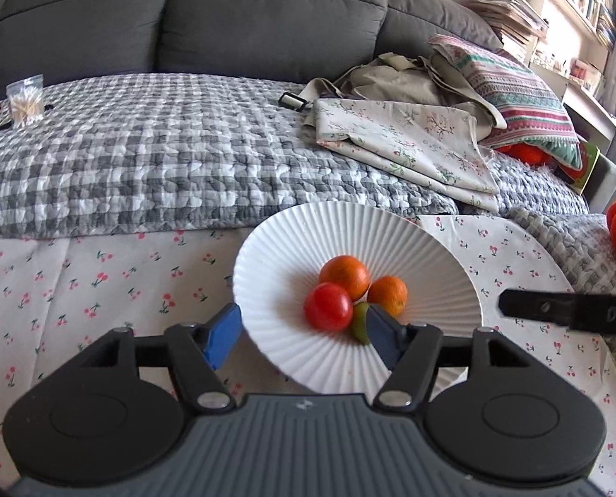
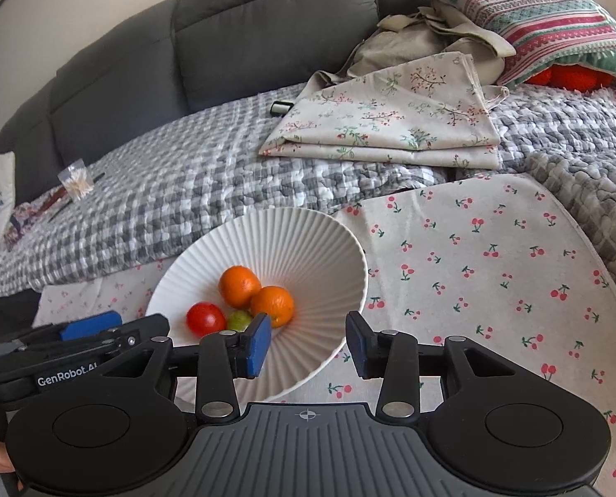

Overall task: Organize fruits
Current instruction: 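Carry tomato and mandarin over the white bowl and release both, then move both open tools back to the remaining fruit, then grasp a mandarin with the left tool while the right tool grasps a green fruit, then carry both fruits over the white bowl and release them, then move both open tools back to the remaining fruits on the cloth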

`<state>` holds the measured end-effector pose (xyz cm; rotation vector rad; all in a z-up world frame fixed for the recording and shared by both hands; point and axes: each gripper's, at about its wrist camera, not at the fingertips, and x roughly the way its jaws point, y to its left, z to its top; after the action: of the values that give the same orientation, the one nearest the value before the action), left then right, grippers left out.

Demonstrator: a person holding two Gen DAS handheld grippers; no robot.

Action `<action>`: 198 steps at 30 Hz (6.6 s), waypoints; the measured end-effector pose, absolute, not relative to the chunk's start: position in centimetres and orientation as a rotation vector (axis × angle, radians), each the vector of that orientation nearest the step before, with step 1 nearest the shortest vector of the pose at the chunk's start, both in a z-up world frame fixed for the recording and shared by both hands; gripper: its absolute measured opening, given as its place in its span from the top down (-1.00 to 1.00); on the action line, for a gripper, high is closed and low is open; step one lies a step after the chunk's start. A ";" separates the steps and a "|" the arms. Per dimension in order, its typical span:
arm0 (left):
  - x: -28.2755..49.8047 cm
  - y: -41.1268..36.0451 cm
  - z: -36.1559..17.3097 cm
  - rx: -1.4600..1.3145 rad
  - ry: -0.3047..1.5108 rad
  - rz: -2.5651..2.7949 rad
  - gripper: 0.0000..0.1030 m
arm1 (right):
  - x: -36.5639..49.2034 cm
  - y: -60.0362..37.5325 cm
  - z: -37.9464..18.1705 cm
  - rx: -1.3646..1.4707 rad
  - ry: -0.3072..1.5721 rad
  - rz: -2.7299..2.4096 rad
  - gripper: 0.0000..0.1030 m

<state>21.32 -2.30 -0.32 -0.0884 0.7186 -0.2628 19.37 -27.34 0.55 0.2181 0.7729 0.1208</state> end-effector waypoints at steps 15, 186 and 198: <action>16.5 -0.4 -1.2 -0.094 0.847 -0.259 -0.31 | 15.1 -28.1 2.3 0.293 0.807 0.179 -0.38; 18.6 -0.3 -0.8 -0.058 0.735 -0.254 -0.23 | 18.7 -27.6 1.1 0.260 0.790 0.188 -0.07; 14.0 0.2 -0.8 -0.023 0.804 -0.253 -0.36 | 13.6 -26.0 4.0 0.158 0.739 0.220 -0.82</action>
<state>13.96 0.18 -0.82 -0.0226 0.8036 -0.2529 13.59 -26.03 3.96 0.1581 0.7389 0.2197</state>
